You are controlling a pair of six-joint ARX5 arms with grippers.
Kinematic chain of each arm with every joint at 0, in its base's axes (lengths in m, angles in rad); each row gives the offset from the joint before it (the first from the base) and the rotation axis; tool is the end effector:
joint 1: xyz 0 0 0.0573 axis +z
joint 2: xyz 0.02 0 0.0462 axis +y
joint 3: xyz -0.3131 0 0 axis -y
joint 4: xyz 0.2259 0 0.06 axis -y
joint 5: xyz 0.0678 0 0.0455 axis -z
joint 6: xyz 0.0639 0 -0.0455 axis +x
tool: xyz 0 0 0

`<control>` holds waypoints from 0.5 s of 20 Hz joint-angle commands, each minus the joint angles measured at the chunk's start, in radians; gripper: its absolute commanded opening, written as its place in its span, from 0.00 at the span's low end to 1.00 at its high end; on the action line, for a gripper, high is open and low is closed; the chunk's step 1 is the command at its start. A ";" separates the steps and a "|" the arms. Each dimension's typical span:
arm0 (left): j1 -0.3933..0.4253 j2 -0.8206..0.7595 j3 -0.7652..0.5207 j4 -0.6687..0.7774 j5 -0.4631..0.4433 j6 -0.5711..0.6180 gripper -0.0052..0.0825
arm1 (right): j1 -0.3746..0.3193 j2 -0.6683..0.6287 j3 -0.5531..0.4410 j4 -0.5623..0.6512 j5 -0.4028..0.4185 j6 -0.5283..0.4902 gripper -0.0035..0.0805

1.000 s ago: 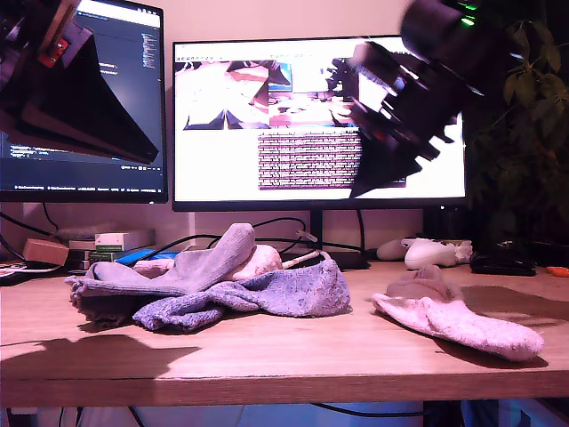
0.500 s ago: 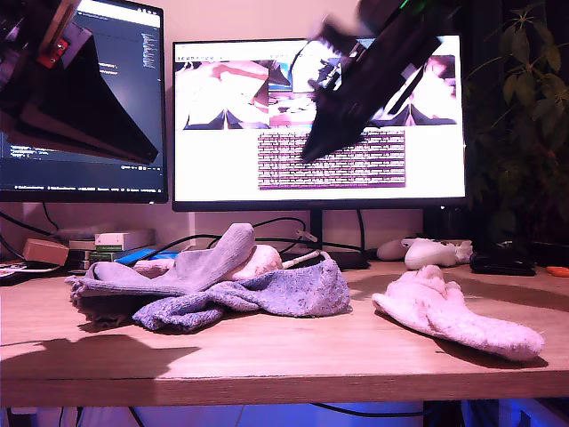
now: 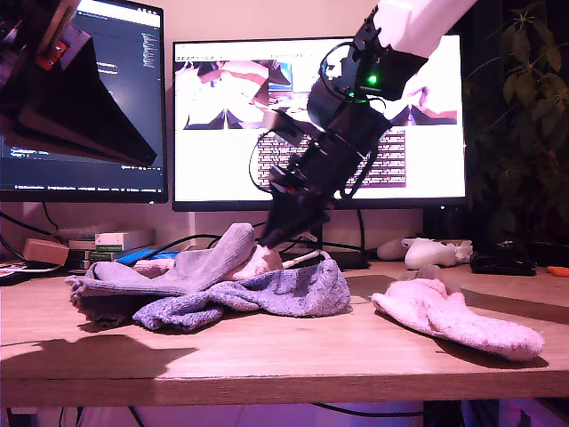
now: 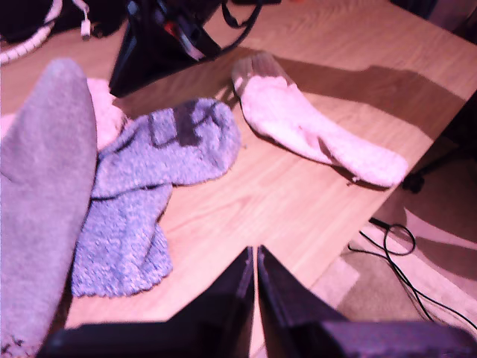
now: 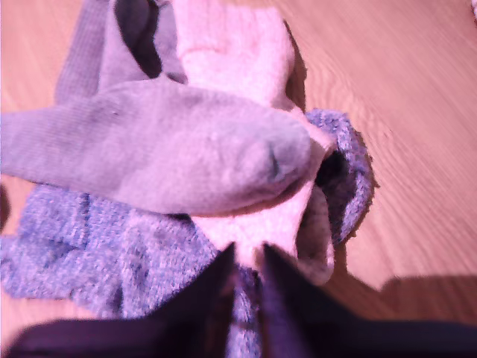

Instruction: Pair up the socks based on colour and pattern, by placing them on top of one another

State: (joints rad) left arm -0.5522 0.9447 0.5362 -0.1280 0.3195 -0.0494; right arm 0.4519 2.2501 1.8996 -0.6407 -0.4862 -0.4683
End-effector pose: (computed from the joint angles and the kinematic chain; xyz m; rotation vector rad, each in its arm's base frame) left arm 0.1411 -0.1105 0.2569 0.0191 0.5705 -0.8362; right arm 0.4526 0.2529 0.2219 -0.3784 0.8045 1.0802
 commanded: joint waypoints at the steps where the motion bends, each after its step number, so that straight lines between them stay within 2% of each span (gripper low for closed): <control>1: -0.002 0.005 -0.013 -0.002 0.001 0.005 0.04 | 0.004 0.001 0.012 0.016 0.007 0.008 0.40; 4: -0.002 0.005 -0.013 -0.014 0.001 0.004 0.04 | 0.006 0.013 0.012 0.056 0.055 0.008 0.45; 6: -0.002 0.005 -0.013 -0.022 0.001 0.005 0.04 | 0.006 0.030 0.012 0.064 0.049 0.002 0.45; 10: -0.002 0.005 -0.013 -0.029 0.001 0.005 0.04 | 0.006 0.060 0.012 0.058 0.013 0.001 0.37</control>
State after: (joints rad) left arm -0.5522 0.9447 0.5362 -0.1581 0.3191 -0.0494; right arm 0.4526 2.2654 1.9003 -0.5842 -0.4595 -0.4690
